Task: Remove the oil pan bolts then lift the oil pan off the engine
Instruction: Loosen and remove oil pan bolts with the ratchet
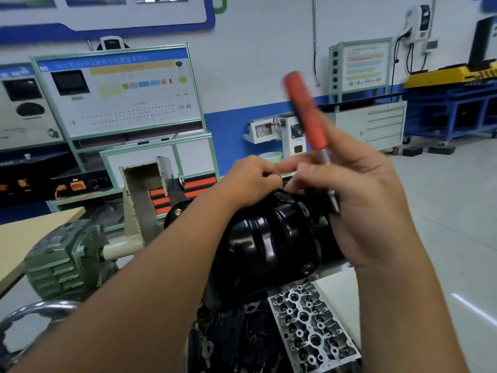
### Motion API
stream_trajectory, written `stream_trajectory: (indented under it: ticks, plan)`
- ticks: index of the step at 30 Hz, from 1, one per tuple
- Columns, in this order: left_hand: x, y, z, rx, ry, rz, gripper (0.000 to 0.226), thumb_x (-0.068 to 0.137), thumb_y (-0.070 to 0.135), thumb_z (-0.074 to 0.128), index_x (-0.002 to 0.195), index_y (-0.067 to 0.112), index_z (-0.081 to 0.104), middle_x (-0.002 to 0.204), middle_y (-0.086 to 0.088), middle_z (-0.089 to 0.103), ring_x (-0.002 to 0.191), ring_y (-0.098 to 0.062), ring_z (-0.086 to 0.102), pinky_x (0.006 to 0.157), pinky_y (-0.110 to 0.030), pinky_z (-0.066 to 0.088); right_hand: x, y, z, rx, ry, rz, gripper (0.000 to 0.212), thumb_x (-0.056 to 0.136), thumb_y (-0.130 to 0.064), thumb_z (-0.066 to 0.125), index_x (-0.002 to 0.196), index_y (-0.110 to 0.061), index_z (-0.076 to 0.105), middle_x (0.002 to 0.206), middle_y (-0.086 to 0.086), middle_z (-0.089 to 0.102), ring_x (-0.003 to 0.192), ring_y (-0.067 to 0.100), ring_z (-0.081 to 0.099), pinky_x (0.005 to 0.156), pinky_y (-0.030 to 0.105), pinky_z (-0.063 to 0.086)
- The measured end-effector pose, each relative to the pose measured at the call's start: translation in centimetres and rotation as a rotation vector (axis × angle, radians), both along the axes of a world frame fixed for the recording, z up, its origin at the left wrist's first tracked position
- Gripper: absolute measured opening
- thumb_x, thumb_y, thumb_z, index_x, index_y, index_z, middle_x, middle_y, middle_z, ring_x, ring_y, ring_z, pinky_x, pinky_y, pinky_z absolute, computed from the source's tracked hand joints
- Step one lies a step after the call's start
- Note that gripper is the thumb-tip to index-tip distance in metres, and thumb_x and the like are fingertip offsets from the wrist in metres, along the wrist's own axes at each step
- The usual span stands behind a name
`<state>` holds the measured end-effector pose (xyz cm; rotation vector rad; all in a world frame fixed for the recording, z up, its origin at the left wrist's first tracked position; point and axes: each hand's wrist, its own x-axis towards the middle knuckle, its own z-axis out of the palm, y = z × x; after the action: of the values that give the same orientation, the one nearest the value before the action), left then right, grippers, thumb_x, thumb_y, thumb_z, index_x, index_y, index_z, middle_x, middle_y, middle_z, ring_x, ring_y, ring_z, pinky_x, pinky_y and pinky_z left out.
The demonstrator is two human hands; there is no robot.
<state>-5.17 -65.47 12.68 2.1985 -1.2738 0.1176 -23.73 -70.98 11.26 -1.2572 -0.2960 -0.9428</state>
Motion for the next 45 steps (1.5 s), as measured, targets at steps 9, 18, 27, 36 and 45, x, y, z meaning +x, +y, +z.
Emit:
stream_trajectory:
  ticks: [9, 18, 27, 36, 45]
  plan:
    - [0.7, -0.7, -0.4, -0.068, -0.038, 0.038, 0.038, 0.089, 0.034, 0.072, 0.060, 0.012, 0.059, 0.057, 0.007, 0.048, 0.050, -0.001, 0.044, 0.047, -0.013, 0.033, 2.1, 2.6, -0.4, 0.587, -0.181, -0.551, 0.058, 0.096, 0.002, 0.058, 0.142, -0.032, 0.061, 0.084, 0.000, 0.078, 0.063, 0.016, 0.059, 0.064, 0.024, 0.054]
    - [0.1, -0.3, 0.2, 0.017, -0.095, 0.007, 0.019, 0.088, 0.022, 0.065, 0.075, 0.007, 0.067, 0.069, 0.001, 0.053, 0.068, -0.015, 0.048, 0.059, -0.027, 0.036, -0.8, 0.2, 0.0, -0.072, 0.130, -0.004, 0.063, 0.073, 0.004, 0.065, 0.128, -0.026, 0.072, 0.085, 0.011, 0.078, 0.076, 0.016, 0.072, 0.078, 0.028, 0.058]
    - [1.0, -0.9, -0.4, -0.088, -0.035, 0.015, 0.035, 0.085, 0.025, 0.068, 0.057, 0.014, 0.050, 0.055, 0.007, 0.042, 0.049, -0.005, 0.037, 0.052, -0.024, 0.033, 0.9, 0.3, 1.6, 0.370, -0.026, -0.406, 0.073, 0.088, 0.014, 0.058, 0.145, -0.032, 0.059, 0.093, 0.011, 0.077, 0.059, 0.018, 0.060, 0.066, 0.028, 0.058]
    - [1.2, -1.0, -0.4, -0.046, -0.065, 0.017, 0.026, 0.084, 0.031, 0.064, 0.064, 0.017, 0.057, 0.062, 0.008, 0.056, 0.061, -0.009, 0.052, 0.053, -0.013, 0.042, 1.7, 2.5, 0.5, 0.212, -0.083, -0.220, 0.073, 0.087, 0.010, 0.065, 0.147, -0.030, 0.055, 0.084, 0.008, 0.079, 0.077, 0.016, 0.073, 0.088, 0.048, 0.062]
    - [1.7, -0.2, -1.2, -0.159, 0.190, 0.018, 0.015, 0.088, 0.017, 0.076, 0.089, 0.032, 0.080, 0.083, 0.010, 0.074, 0.087, -0.010, 0.073, 0.078, -0.031, 0.061, -0.4, 0.7, 1.2, -0.451, 0.164, 0.057, 0.055, 0.084, 0.000, 0.071, 0.133, -0.025, 0.069, 0.096, 0.015, 0.078, 0.087, 0.025, 0.073, 0.087, 0.028, 0.055]
